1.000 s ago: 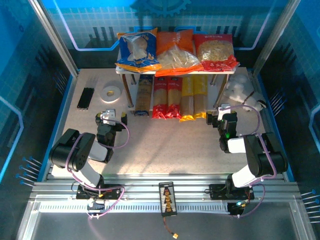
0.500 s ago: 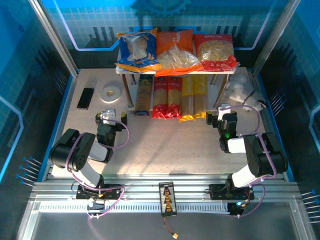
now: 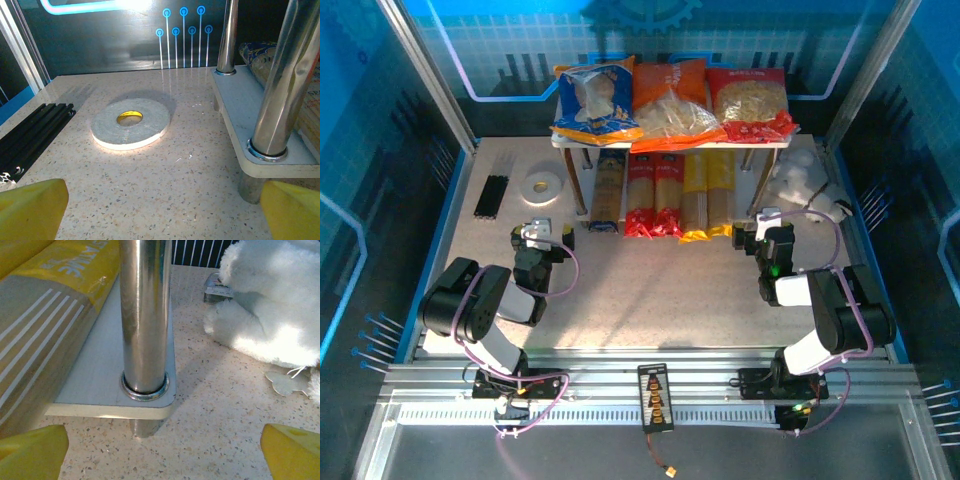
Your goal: Place and organize the pasta boxes and bags onto the shelf
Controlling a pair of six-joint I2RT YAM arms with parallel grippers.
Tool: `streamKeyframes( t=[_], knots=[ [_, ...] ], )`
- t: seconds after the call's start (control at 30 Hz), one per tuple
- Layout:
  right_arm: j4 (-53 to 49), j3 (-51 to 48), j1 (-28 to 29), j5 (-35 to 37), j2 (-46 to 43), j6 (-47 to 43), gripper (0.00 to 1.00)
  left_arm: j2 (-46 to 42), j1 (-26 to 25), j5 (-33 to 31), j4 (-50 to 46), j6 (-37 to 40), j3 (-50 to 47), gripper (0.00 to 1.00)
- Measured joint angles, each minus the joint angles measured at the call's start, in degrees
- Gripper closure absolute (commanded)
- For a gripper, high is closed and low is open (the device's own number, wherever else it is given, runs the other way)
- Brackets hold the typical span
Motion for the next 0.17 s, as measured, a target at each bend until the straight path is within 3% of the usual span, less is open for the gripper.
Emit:
streamKeyframes(
  t=[0.17],
  knots=[
    [0.0,0.0,0.0,0.0,0.0,-0.02,0.0,0.0,0.0,-0.02,0.0,0.0,0.0,0.01]
  ],
)
